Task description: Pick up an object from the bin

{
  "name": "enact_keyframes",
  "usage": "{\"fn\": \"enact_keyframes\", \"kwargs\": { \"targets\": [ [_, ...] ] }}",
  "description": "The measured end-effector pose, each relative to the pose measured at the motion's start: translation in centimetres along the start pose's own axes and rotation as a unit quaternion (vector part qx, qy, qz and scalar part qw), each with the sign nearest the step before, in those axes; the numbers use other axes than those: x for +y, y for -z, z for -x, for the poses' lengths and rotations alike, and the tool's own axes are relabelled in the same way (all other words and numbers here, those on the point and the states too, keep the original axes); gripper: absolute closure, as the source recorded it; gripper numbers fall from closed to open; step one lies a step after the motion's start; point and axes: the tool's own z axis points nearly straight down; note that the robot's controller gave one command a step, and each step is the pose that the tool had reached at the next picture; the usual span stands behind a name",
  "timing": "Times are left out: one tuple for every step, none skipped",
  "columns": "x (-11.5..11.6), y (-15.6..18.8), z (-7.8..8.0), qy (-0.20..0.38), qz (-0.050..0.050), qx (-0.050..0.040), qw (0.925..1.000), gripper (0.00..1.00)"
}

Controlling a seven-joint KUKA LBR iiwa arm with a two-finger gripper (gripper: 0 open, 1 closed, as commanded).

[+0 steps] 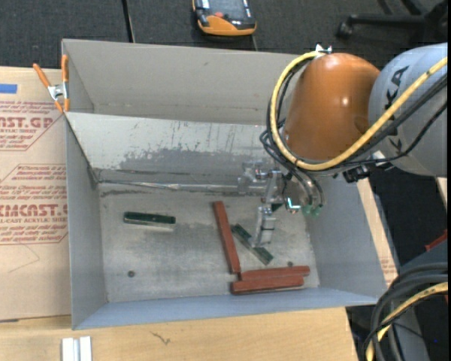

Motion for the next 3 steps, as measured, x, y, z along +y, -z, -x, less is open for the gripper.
{"fn": "enact_keyframes", "kwargs": {
  "targets": [
    [0.0, 0.4, 0.2, 0.000, 0.000, -0.0039, 1.0000, 0.00],
    [-0.6, -5.5, 1.0, -0.056, 0.001, -0.0055, 0.9984, 0.00],
    [-1.8, -6.6, 4.3, -0.072, 0.000, -0.0054, 0.9974, 0.00]
  ]
}}
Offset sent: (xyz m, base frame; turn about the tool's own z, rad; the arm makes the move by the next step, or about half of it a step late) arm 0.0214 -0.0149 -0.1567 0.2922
